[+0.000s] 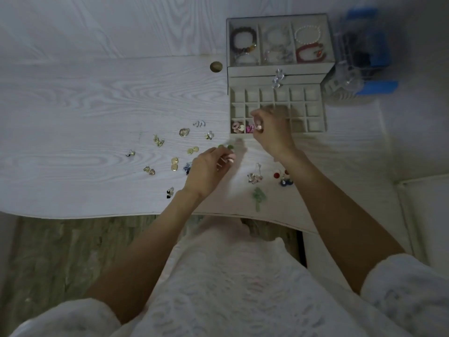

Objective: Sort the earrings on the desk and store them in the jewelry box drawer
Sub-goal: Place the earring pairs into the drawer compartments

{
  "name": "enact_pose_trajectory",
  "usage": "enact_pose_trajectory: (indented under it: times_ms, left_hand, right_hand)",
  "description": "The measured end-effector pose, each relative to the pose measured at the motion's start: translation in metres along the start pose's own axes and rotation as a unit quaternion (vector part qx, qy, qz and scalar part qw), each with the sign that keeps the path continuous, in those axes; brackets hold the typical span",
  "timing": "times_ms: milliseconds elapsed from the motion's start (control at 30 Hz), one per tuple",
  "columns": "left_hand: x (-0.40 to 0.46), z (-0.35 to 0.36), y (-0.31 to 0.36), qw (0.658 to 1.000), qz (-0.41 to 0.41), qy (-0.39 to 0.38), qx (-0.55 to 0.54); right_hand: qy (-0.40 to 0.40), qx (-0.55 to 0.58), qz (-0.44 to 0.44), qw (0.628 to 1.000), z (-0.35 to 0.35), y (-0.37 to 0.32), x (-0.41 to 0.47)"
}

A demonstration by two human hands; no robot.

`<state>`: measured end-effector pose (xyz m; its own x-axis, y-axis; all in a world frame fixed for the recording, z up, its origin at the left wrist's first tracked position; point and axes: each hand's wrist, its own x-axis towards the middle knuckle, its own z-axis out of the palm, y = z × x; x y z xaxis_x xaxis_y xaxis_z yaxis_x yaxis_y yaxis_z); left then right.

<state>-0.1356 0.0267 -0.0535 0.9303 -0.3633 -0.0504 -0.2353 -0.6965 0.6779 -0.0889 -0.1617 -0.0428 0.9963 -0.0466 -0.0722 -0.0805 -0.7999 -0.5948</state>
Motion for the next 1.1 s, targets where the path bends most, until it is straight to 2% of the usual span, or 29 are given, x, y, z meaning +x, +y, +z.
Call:
enact_pose_trajectory:
  times_ms: [100, 200, 400, 733, 833, 967, 1100]
  left_hand:
    - [0.030, -0.003, 0.008, 1.000, 0.012, 0.018, -0.009]
    - [0.059, -0.002, 0.015, 0.999, 0.028, 0.021, -0.009]
    - [0.098, 0.002, 0.016, 0.999, 0.031, 0.018, 0.012]
    - [0.103, 0.003, 0.010, 0.999, 0.030, 0.020, 0.003]
    - [0.104, 0.004, 0.007, 0.999, 0.028, 0.025, 0.000]
    - [0.104, 0.004, 0.004, 0.999, 0.031, 0.029, 0.007]
    - [0.103, 0.008, 0.007, 0.998, 0.049, 0.031, -0.004]
  right_hand:
    - [-0.004, -0.041, -0.016, 0.999, 0.006, 0.005, 0.008]
    - [0.031, -0.022, -0.020, 0.999, 0.008, 0.013, 0.006]
    - [0.048, -0.032, -0.022, 0.998, 0.012, 0.017, 0.007]
    - [0.013, -0.053, 0.051, 0.997, 0.015, 0.006, 0.017]
    - [0.043, -0.014, 0.060, 0.997, 0.014, 0.007, 0.012]
    - [0.159, 0.060, 0.075, 0.983, 0.001, 0.011, 0.002]
    - [0.130, 0.025, 0.104, 0.986, -0.003, 0.021, -0.002]
